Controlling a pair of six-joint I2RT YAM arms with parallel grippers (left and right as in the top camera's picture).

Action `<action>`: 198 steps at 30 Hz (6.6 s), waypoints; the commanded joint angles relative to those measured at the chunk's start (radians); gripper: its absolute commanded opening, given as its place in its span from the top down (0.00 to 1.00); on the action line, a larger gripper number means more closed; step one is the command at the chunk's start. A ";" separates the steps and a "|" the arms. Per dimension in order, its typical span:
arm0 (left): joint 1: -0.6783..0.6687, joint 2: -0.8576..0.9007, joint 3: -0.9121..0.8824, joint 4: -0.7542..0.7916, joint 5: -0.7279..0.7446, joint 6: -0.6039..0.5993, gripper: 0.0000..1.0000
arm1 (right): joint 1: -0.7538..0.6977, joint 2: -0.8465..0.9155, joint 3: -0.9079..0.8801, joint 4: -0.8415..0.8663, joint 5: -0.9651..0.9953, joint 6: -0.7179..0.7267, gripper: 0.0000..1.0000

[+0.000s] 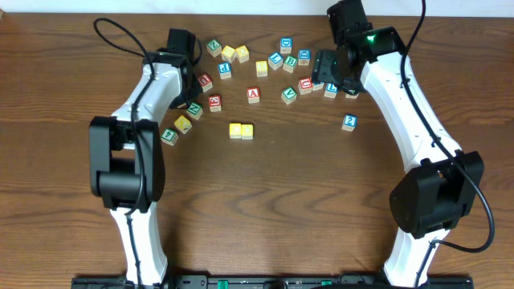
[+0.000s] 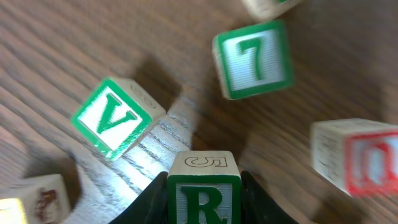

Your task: Spell out CORL

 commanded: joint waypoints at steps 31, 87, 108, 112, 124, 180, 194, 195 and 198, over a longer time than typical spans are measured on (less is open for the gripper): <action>-0.381 -0.184 -0.026 -0.171 0.222 0.235 0.71 | -0.070 -0.026 -0.008 -0.002 0.044 0.002 0.19; -0.430 -0.022 -0.048 -0.061 0.183 0.158 0.70 | -0.097 -0.026 -0.008 -0.050 0.041 0.002 0.18; -0.430 -0.023 -0.073 -0.020 0.184 0.146 0.60 | -0.097 -0.026 -0.008 -0.053 0.041 0.002 0.18; -0.430 -0.033 -0.056 -0.021 0.184 0.147 0.60 | -0.097 -0.026 -0.008 -0.053 0.041 0.003 0.18; -0.396 -0.193 -0.028 -0.021 0.173 0.182 0.60 | -0.095 -0.026 -0.008 -0.052 0.041 0.002 0.04; -0.101 -0.381 -0.070 -0.124 0.062 0.237 0.60 | -0.079 0.122 -0.335 0.504 -0.045 0.103 0.36; -0.101 -0.381 -0.070 -0.137 0.062 0.237 0.60 | -0.075 0.189 -0.338 0.584 -0.030 0.068 0.49; -0.101 -0.381 -0.070 -0.137 0.062 0.237 0.60 | -0.075 0.194 -0.338 0.589 -0.030 0.061 0.50; -0.101 -0.381 -0.070 -0.137 0.062 0.237 0.60 | -0.075 0.198 -0.338 0.599 -0.030 0.050 0.53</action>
